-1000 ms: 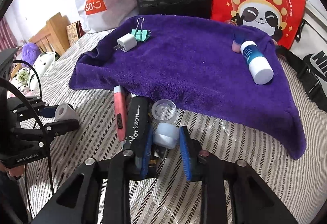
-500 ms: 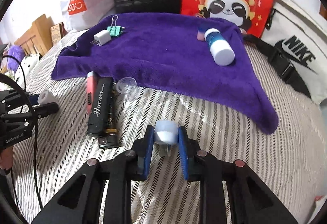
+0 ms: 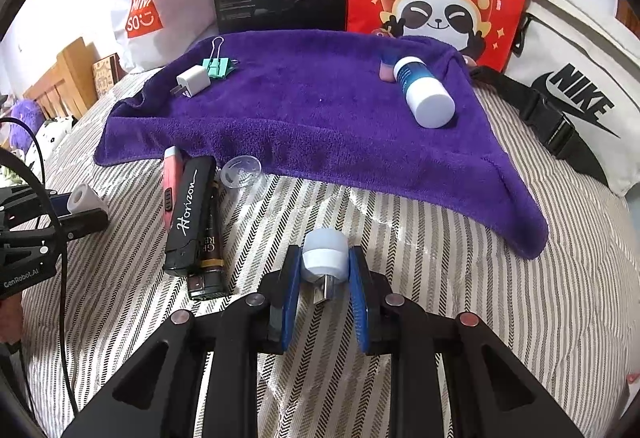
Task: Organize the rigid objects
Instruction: 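Carry the tape roll in the left gripper and white item in the right over the towel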
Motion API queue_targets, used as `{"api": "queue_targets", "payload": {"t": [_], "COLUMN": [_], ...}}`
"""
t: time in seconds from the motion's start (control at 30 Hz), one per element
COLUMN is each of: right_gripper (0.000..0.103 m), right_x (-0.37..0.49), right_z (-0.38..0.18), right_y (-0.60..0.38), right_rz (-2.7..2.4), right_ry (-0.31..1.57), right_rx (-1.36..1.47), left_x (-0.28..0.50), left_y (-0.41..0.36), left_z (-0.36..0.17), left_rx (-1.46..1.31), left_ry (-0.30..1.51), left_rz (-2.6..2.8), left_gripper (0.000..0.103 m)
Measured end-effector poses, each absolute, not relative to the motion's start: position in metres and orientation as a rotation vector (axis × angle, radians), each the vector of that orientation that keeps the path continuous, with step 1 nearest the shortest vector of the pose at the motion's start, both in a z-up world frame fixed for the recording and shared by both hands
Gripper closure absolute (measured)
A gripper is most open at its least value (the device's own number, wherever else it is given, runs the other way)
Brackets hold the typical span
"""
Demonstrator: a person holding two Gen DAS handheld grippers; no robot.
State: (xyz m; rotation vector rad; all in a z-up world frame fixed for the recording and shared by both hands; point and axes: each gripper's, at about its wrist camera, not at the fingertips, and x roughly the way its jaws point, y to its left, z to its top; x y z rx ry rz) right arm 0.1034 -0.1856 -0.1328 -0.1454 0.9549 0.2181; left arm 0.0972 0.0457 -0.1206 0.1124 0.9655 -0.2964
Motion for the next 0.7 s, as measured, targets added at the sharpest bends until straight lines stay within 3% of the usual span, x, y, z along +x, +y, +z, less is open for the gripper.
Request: {"api": "queue_targets", "payload": {"t": [0.23, 0.7], "right_gripper": [0.08, 0.08], "right_x": [0.102, 0.105], "right_z": [-0.131, -0.092], "right_y": [-0.187, -0.194], "right_rz": [0.232, 0.306], "right_ry": [0.971, 0.93], "right_rx": [-0.129, -0.11], "left_x": [0.098, 0.108], "left_y": [0.061, 0.065], "left_z": [-0.116, -0.081], "left_rx": [0.002, 0.033], "left_ry": [0.987, 0.944], "left_rz": [-0.318, -0.287], "left_gripper": [0.076, 0.076]}}
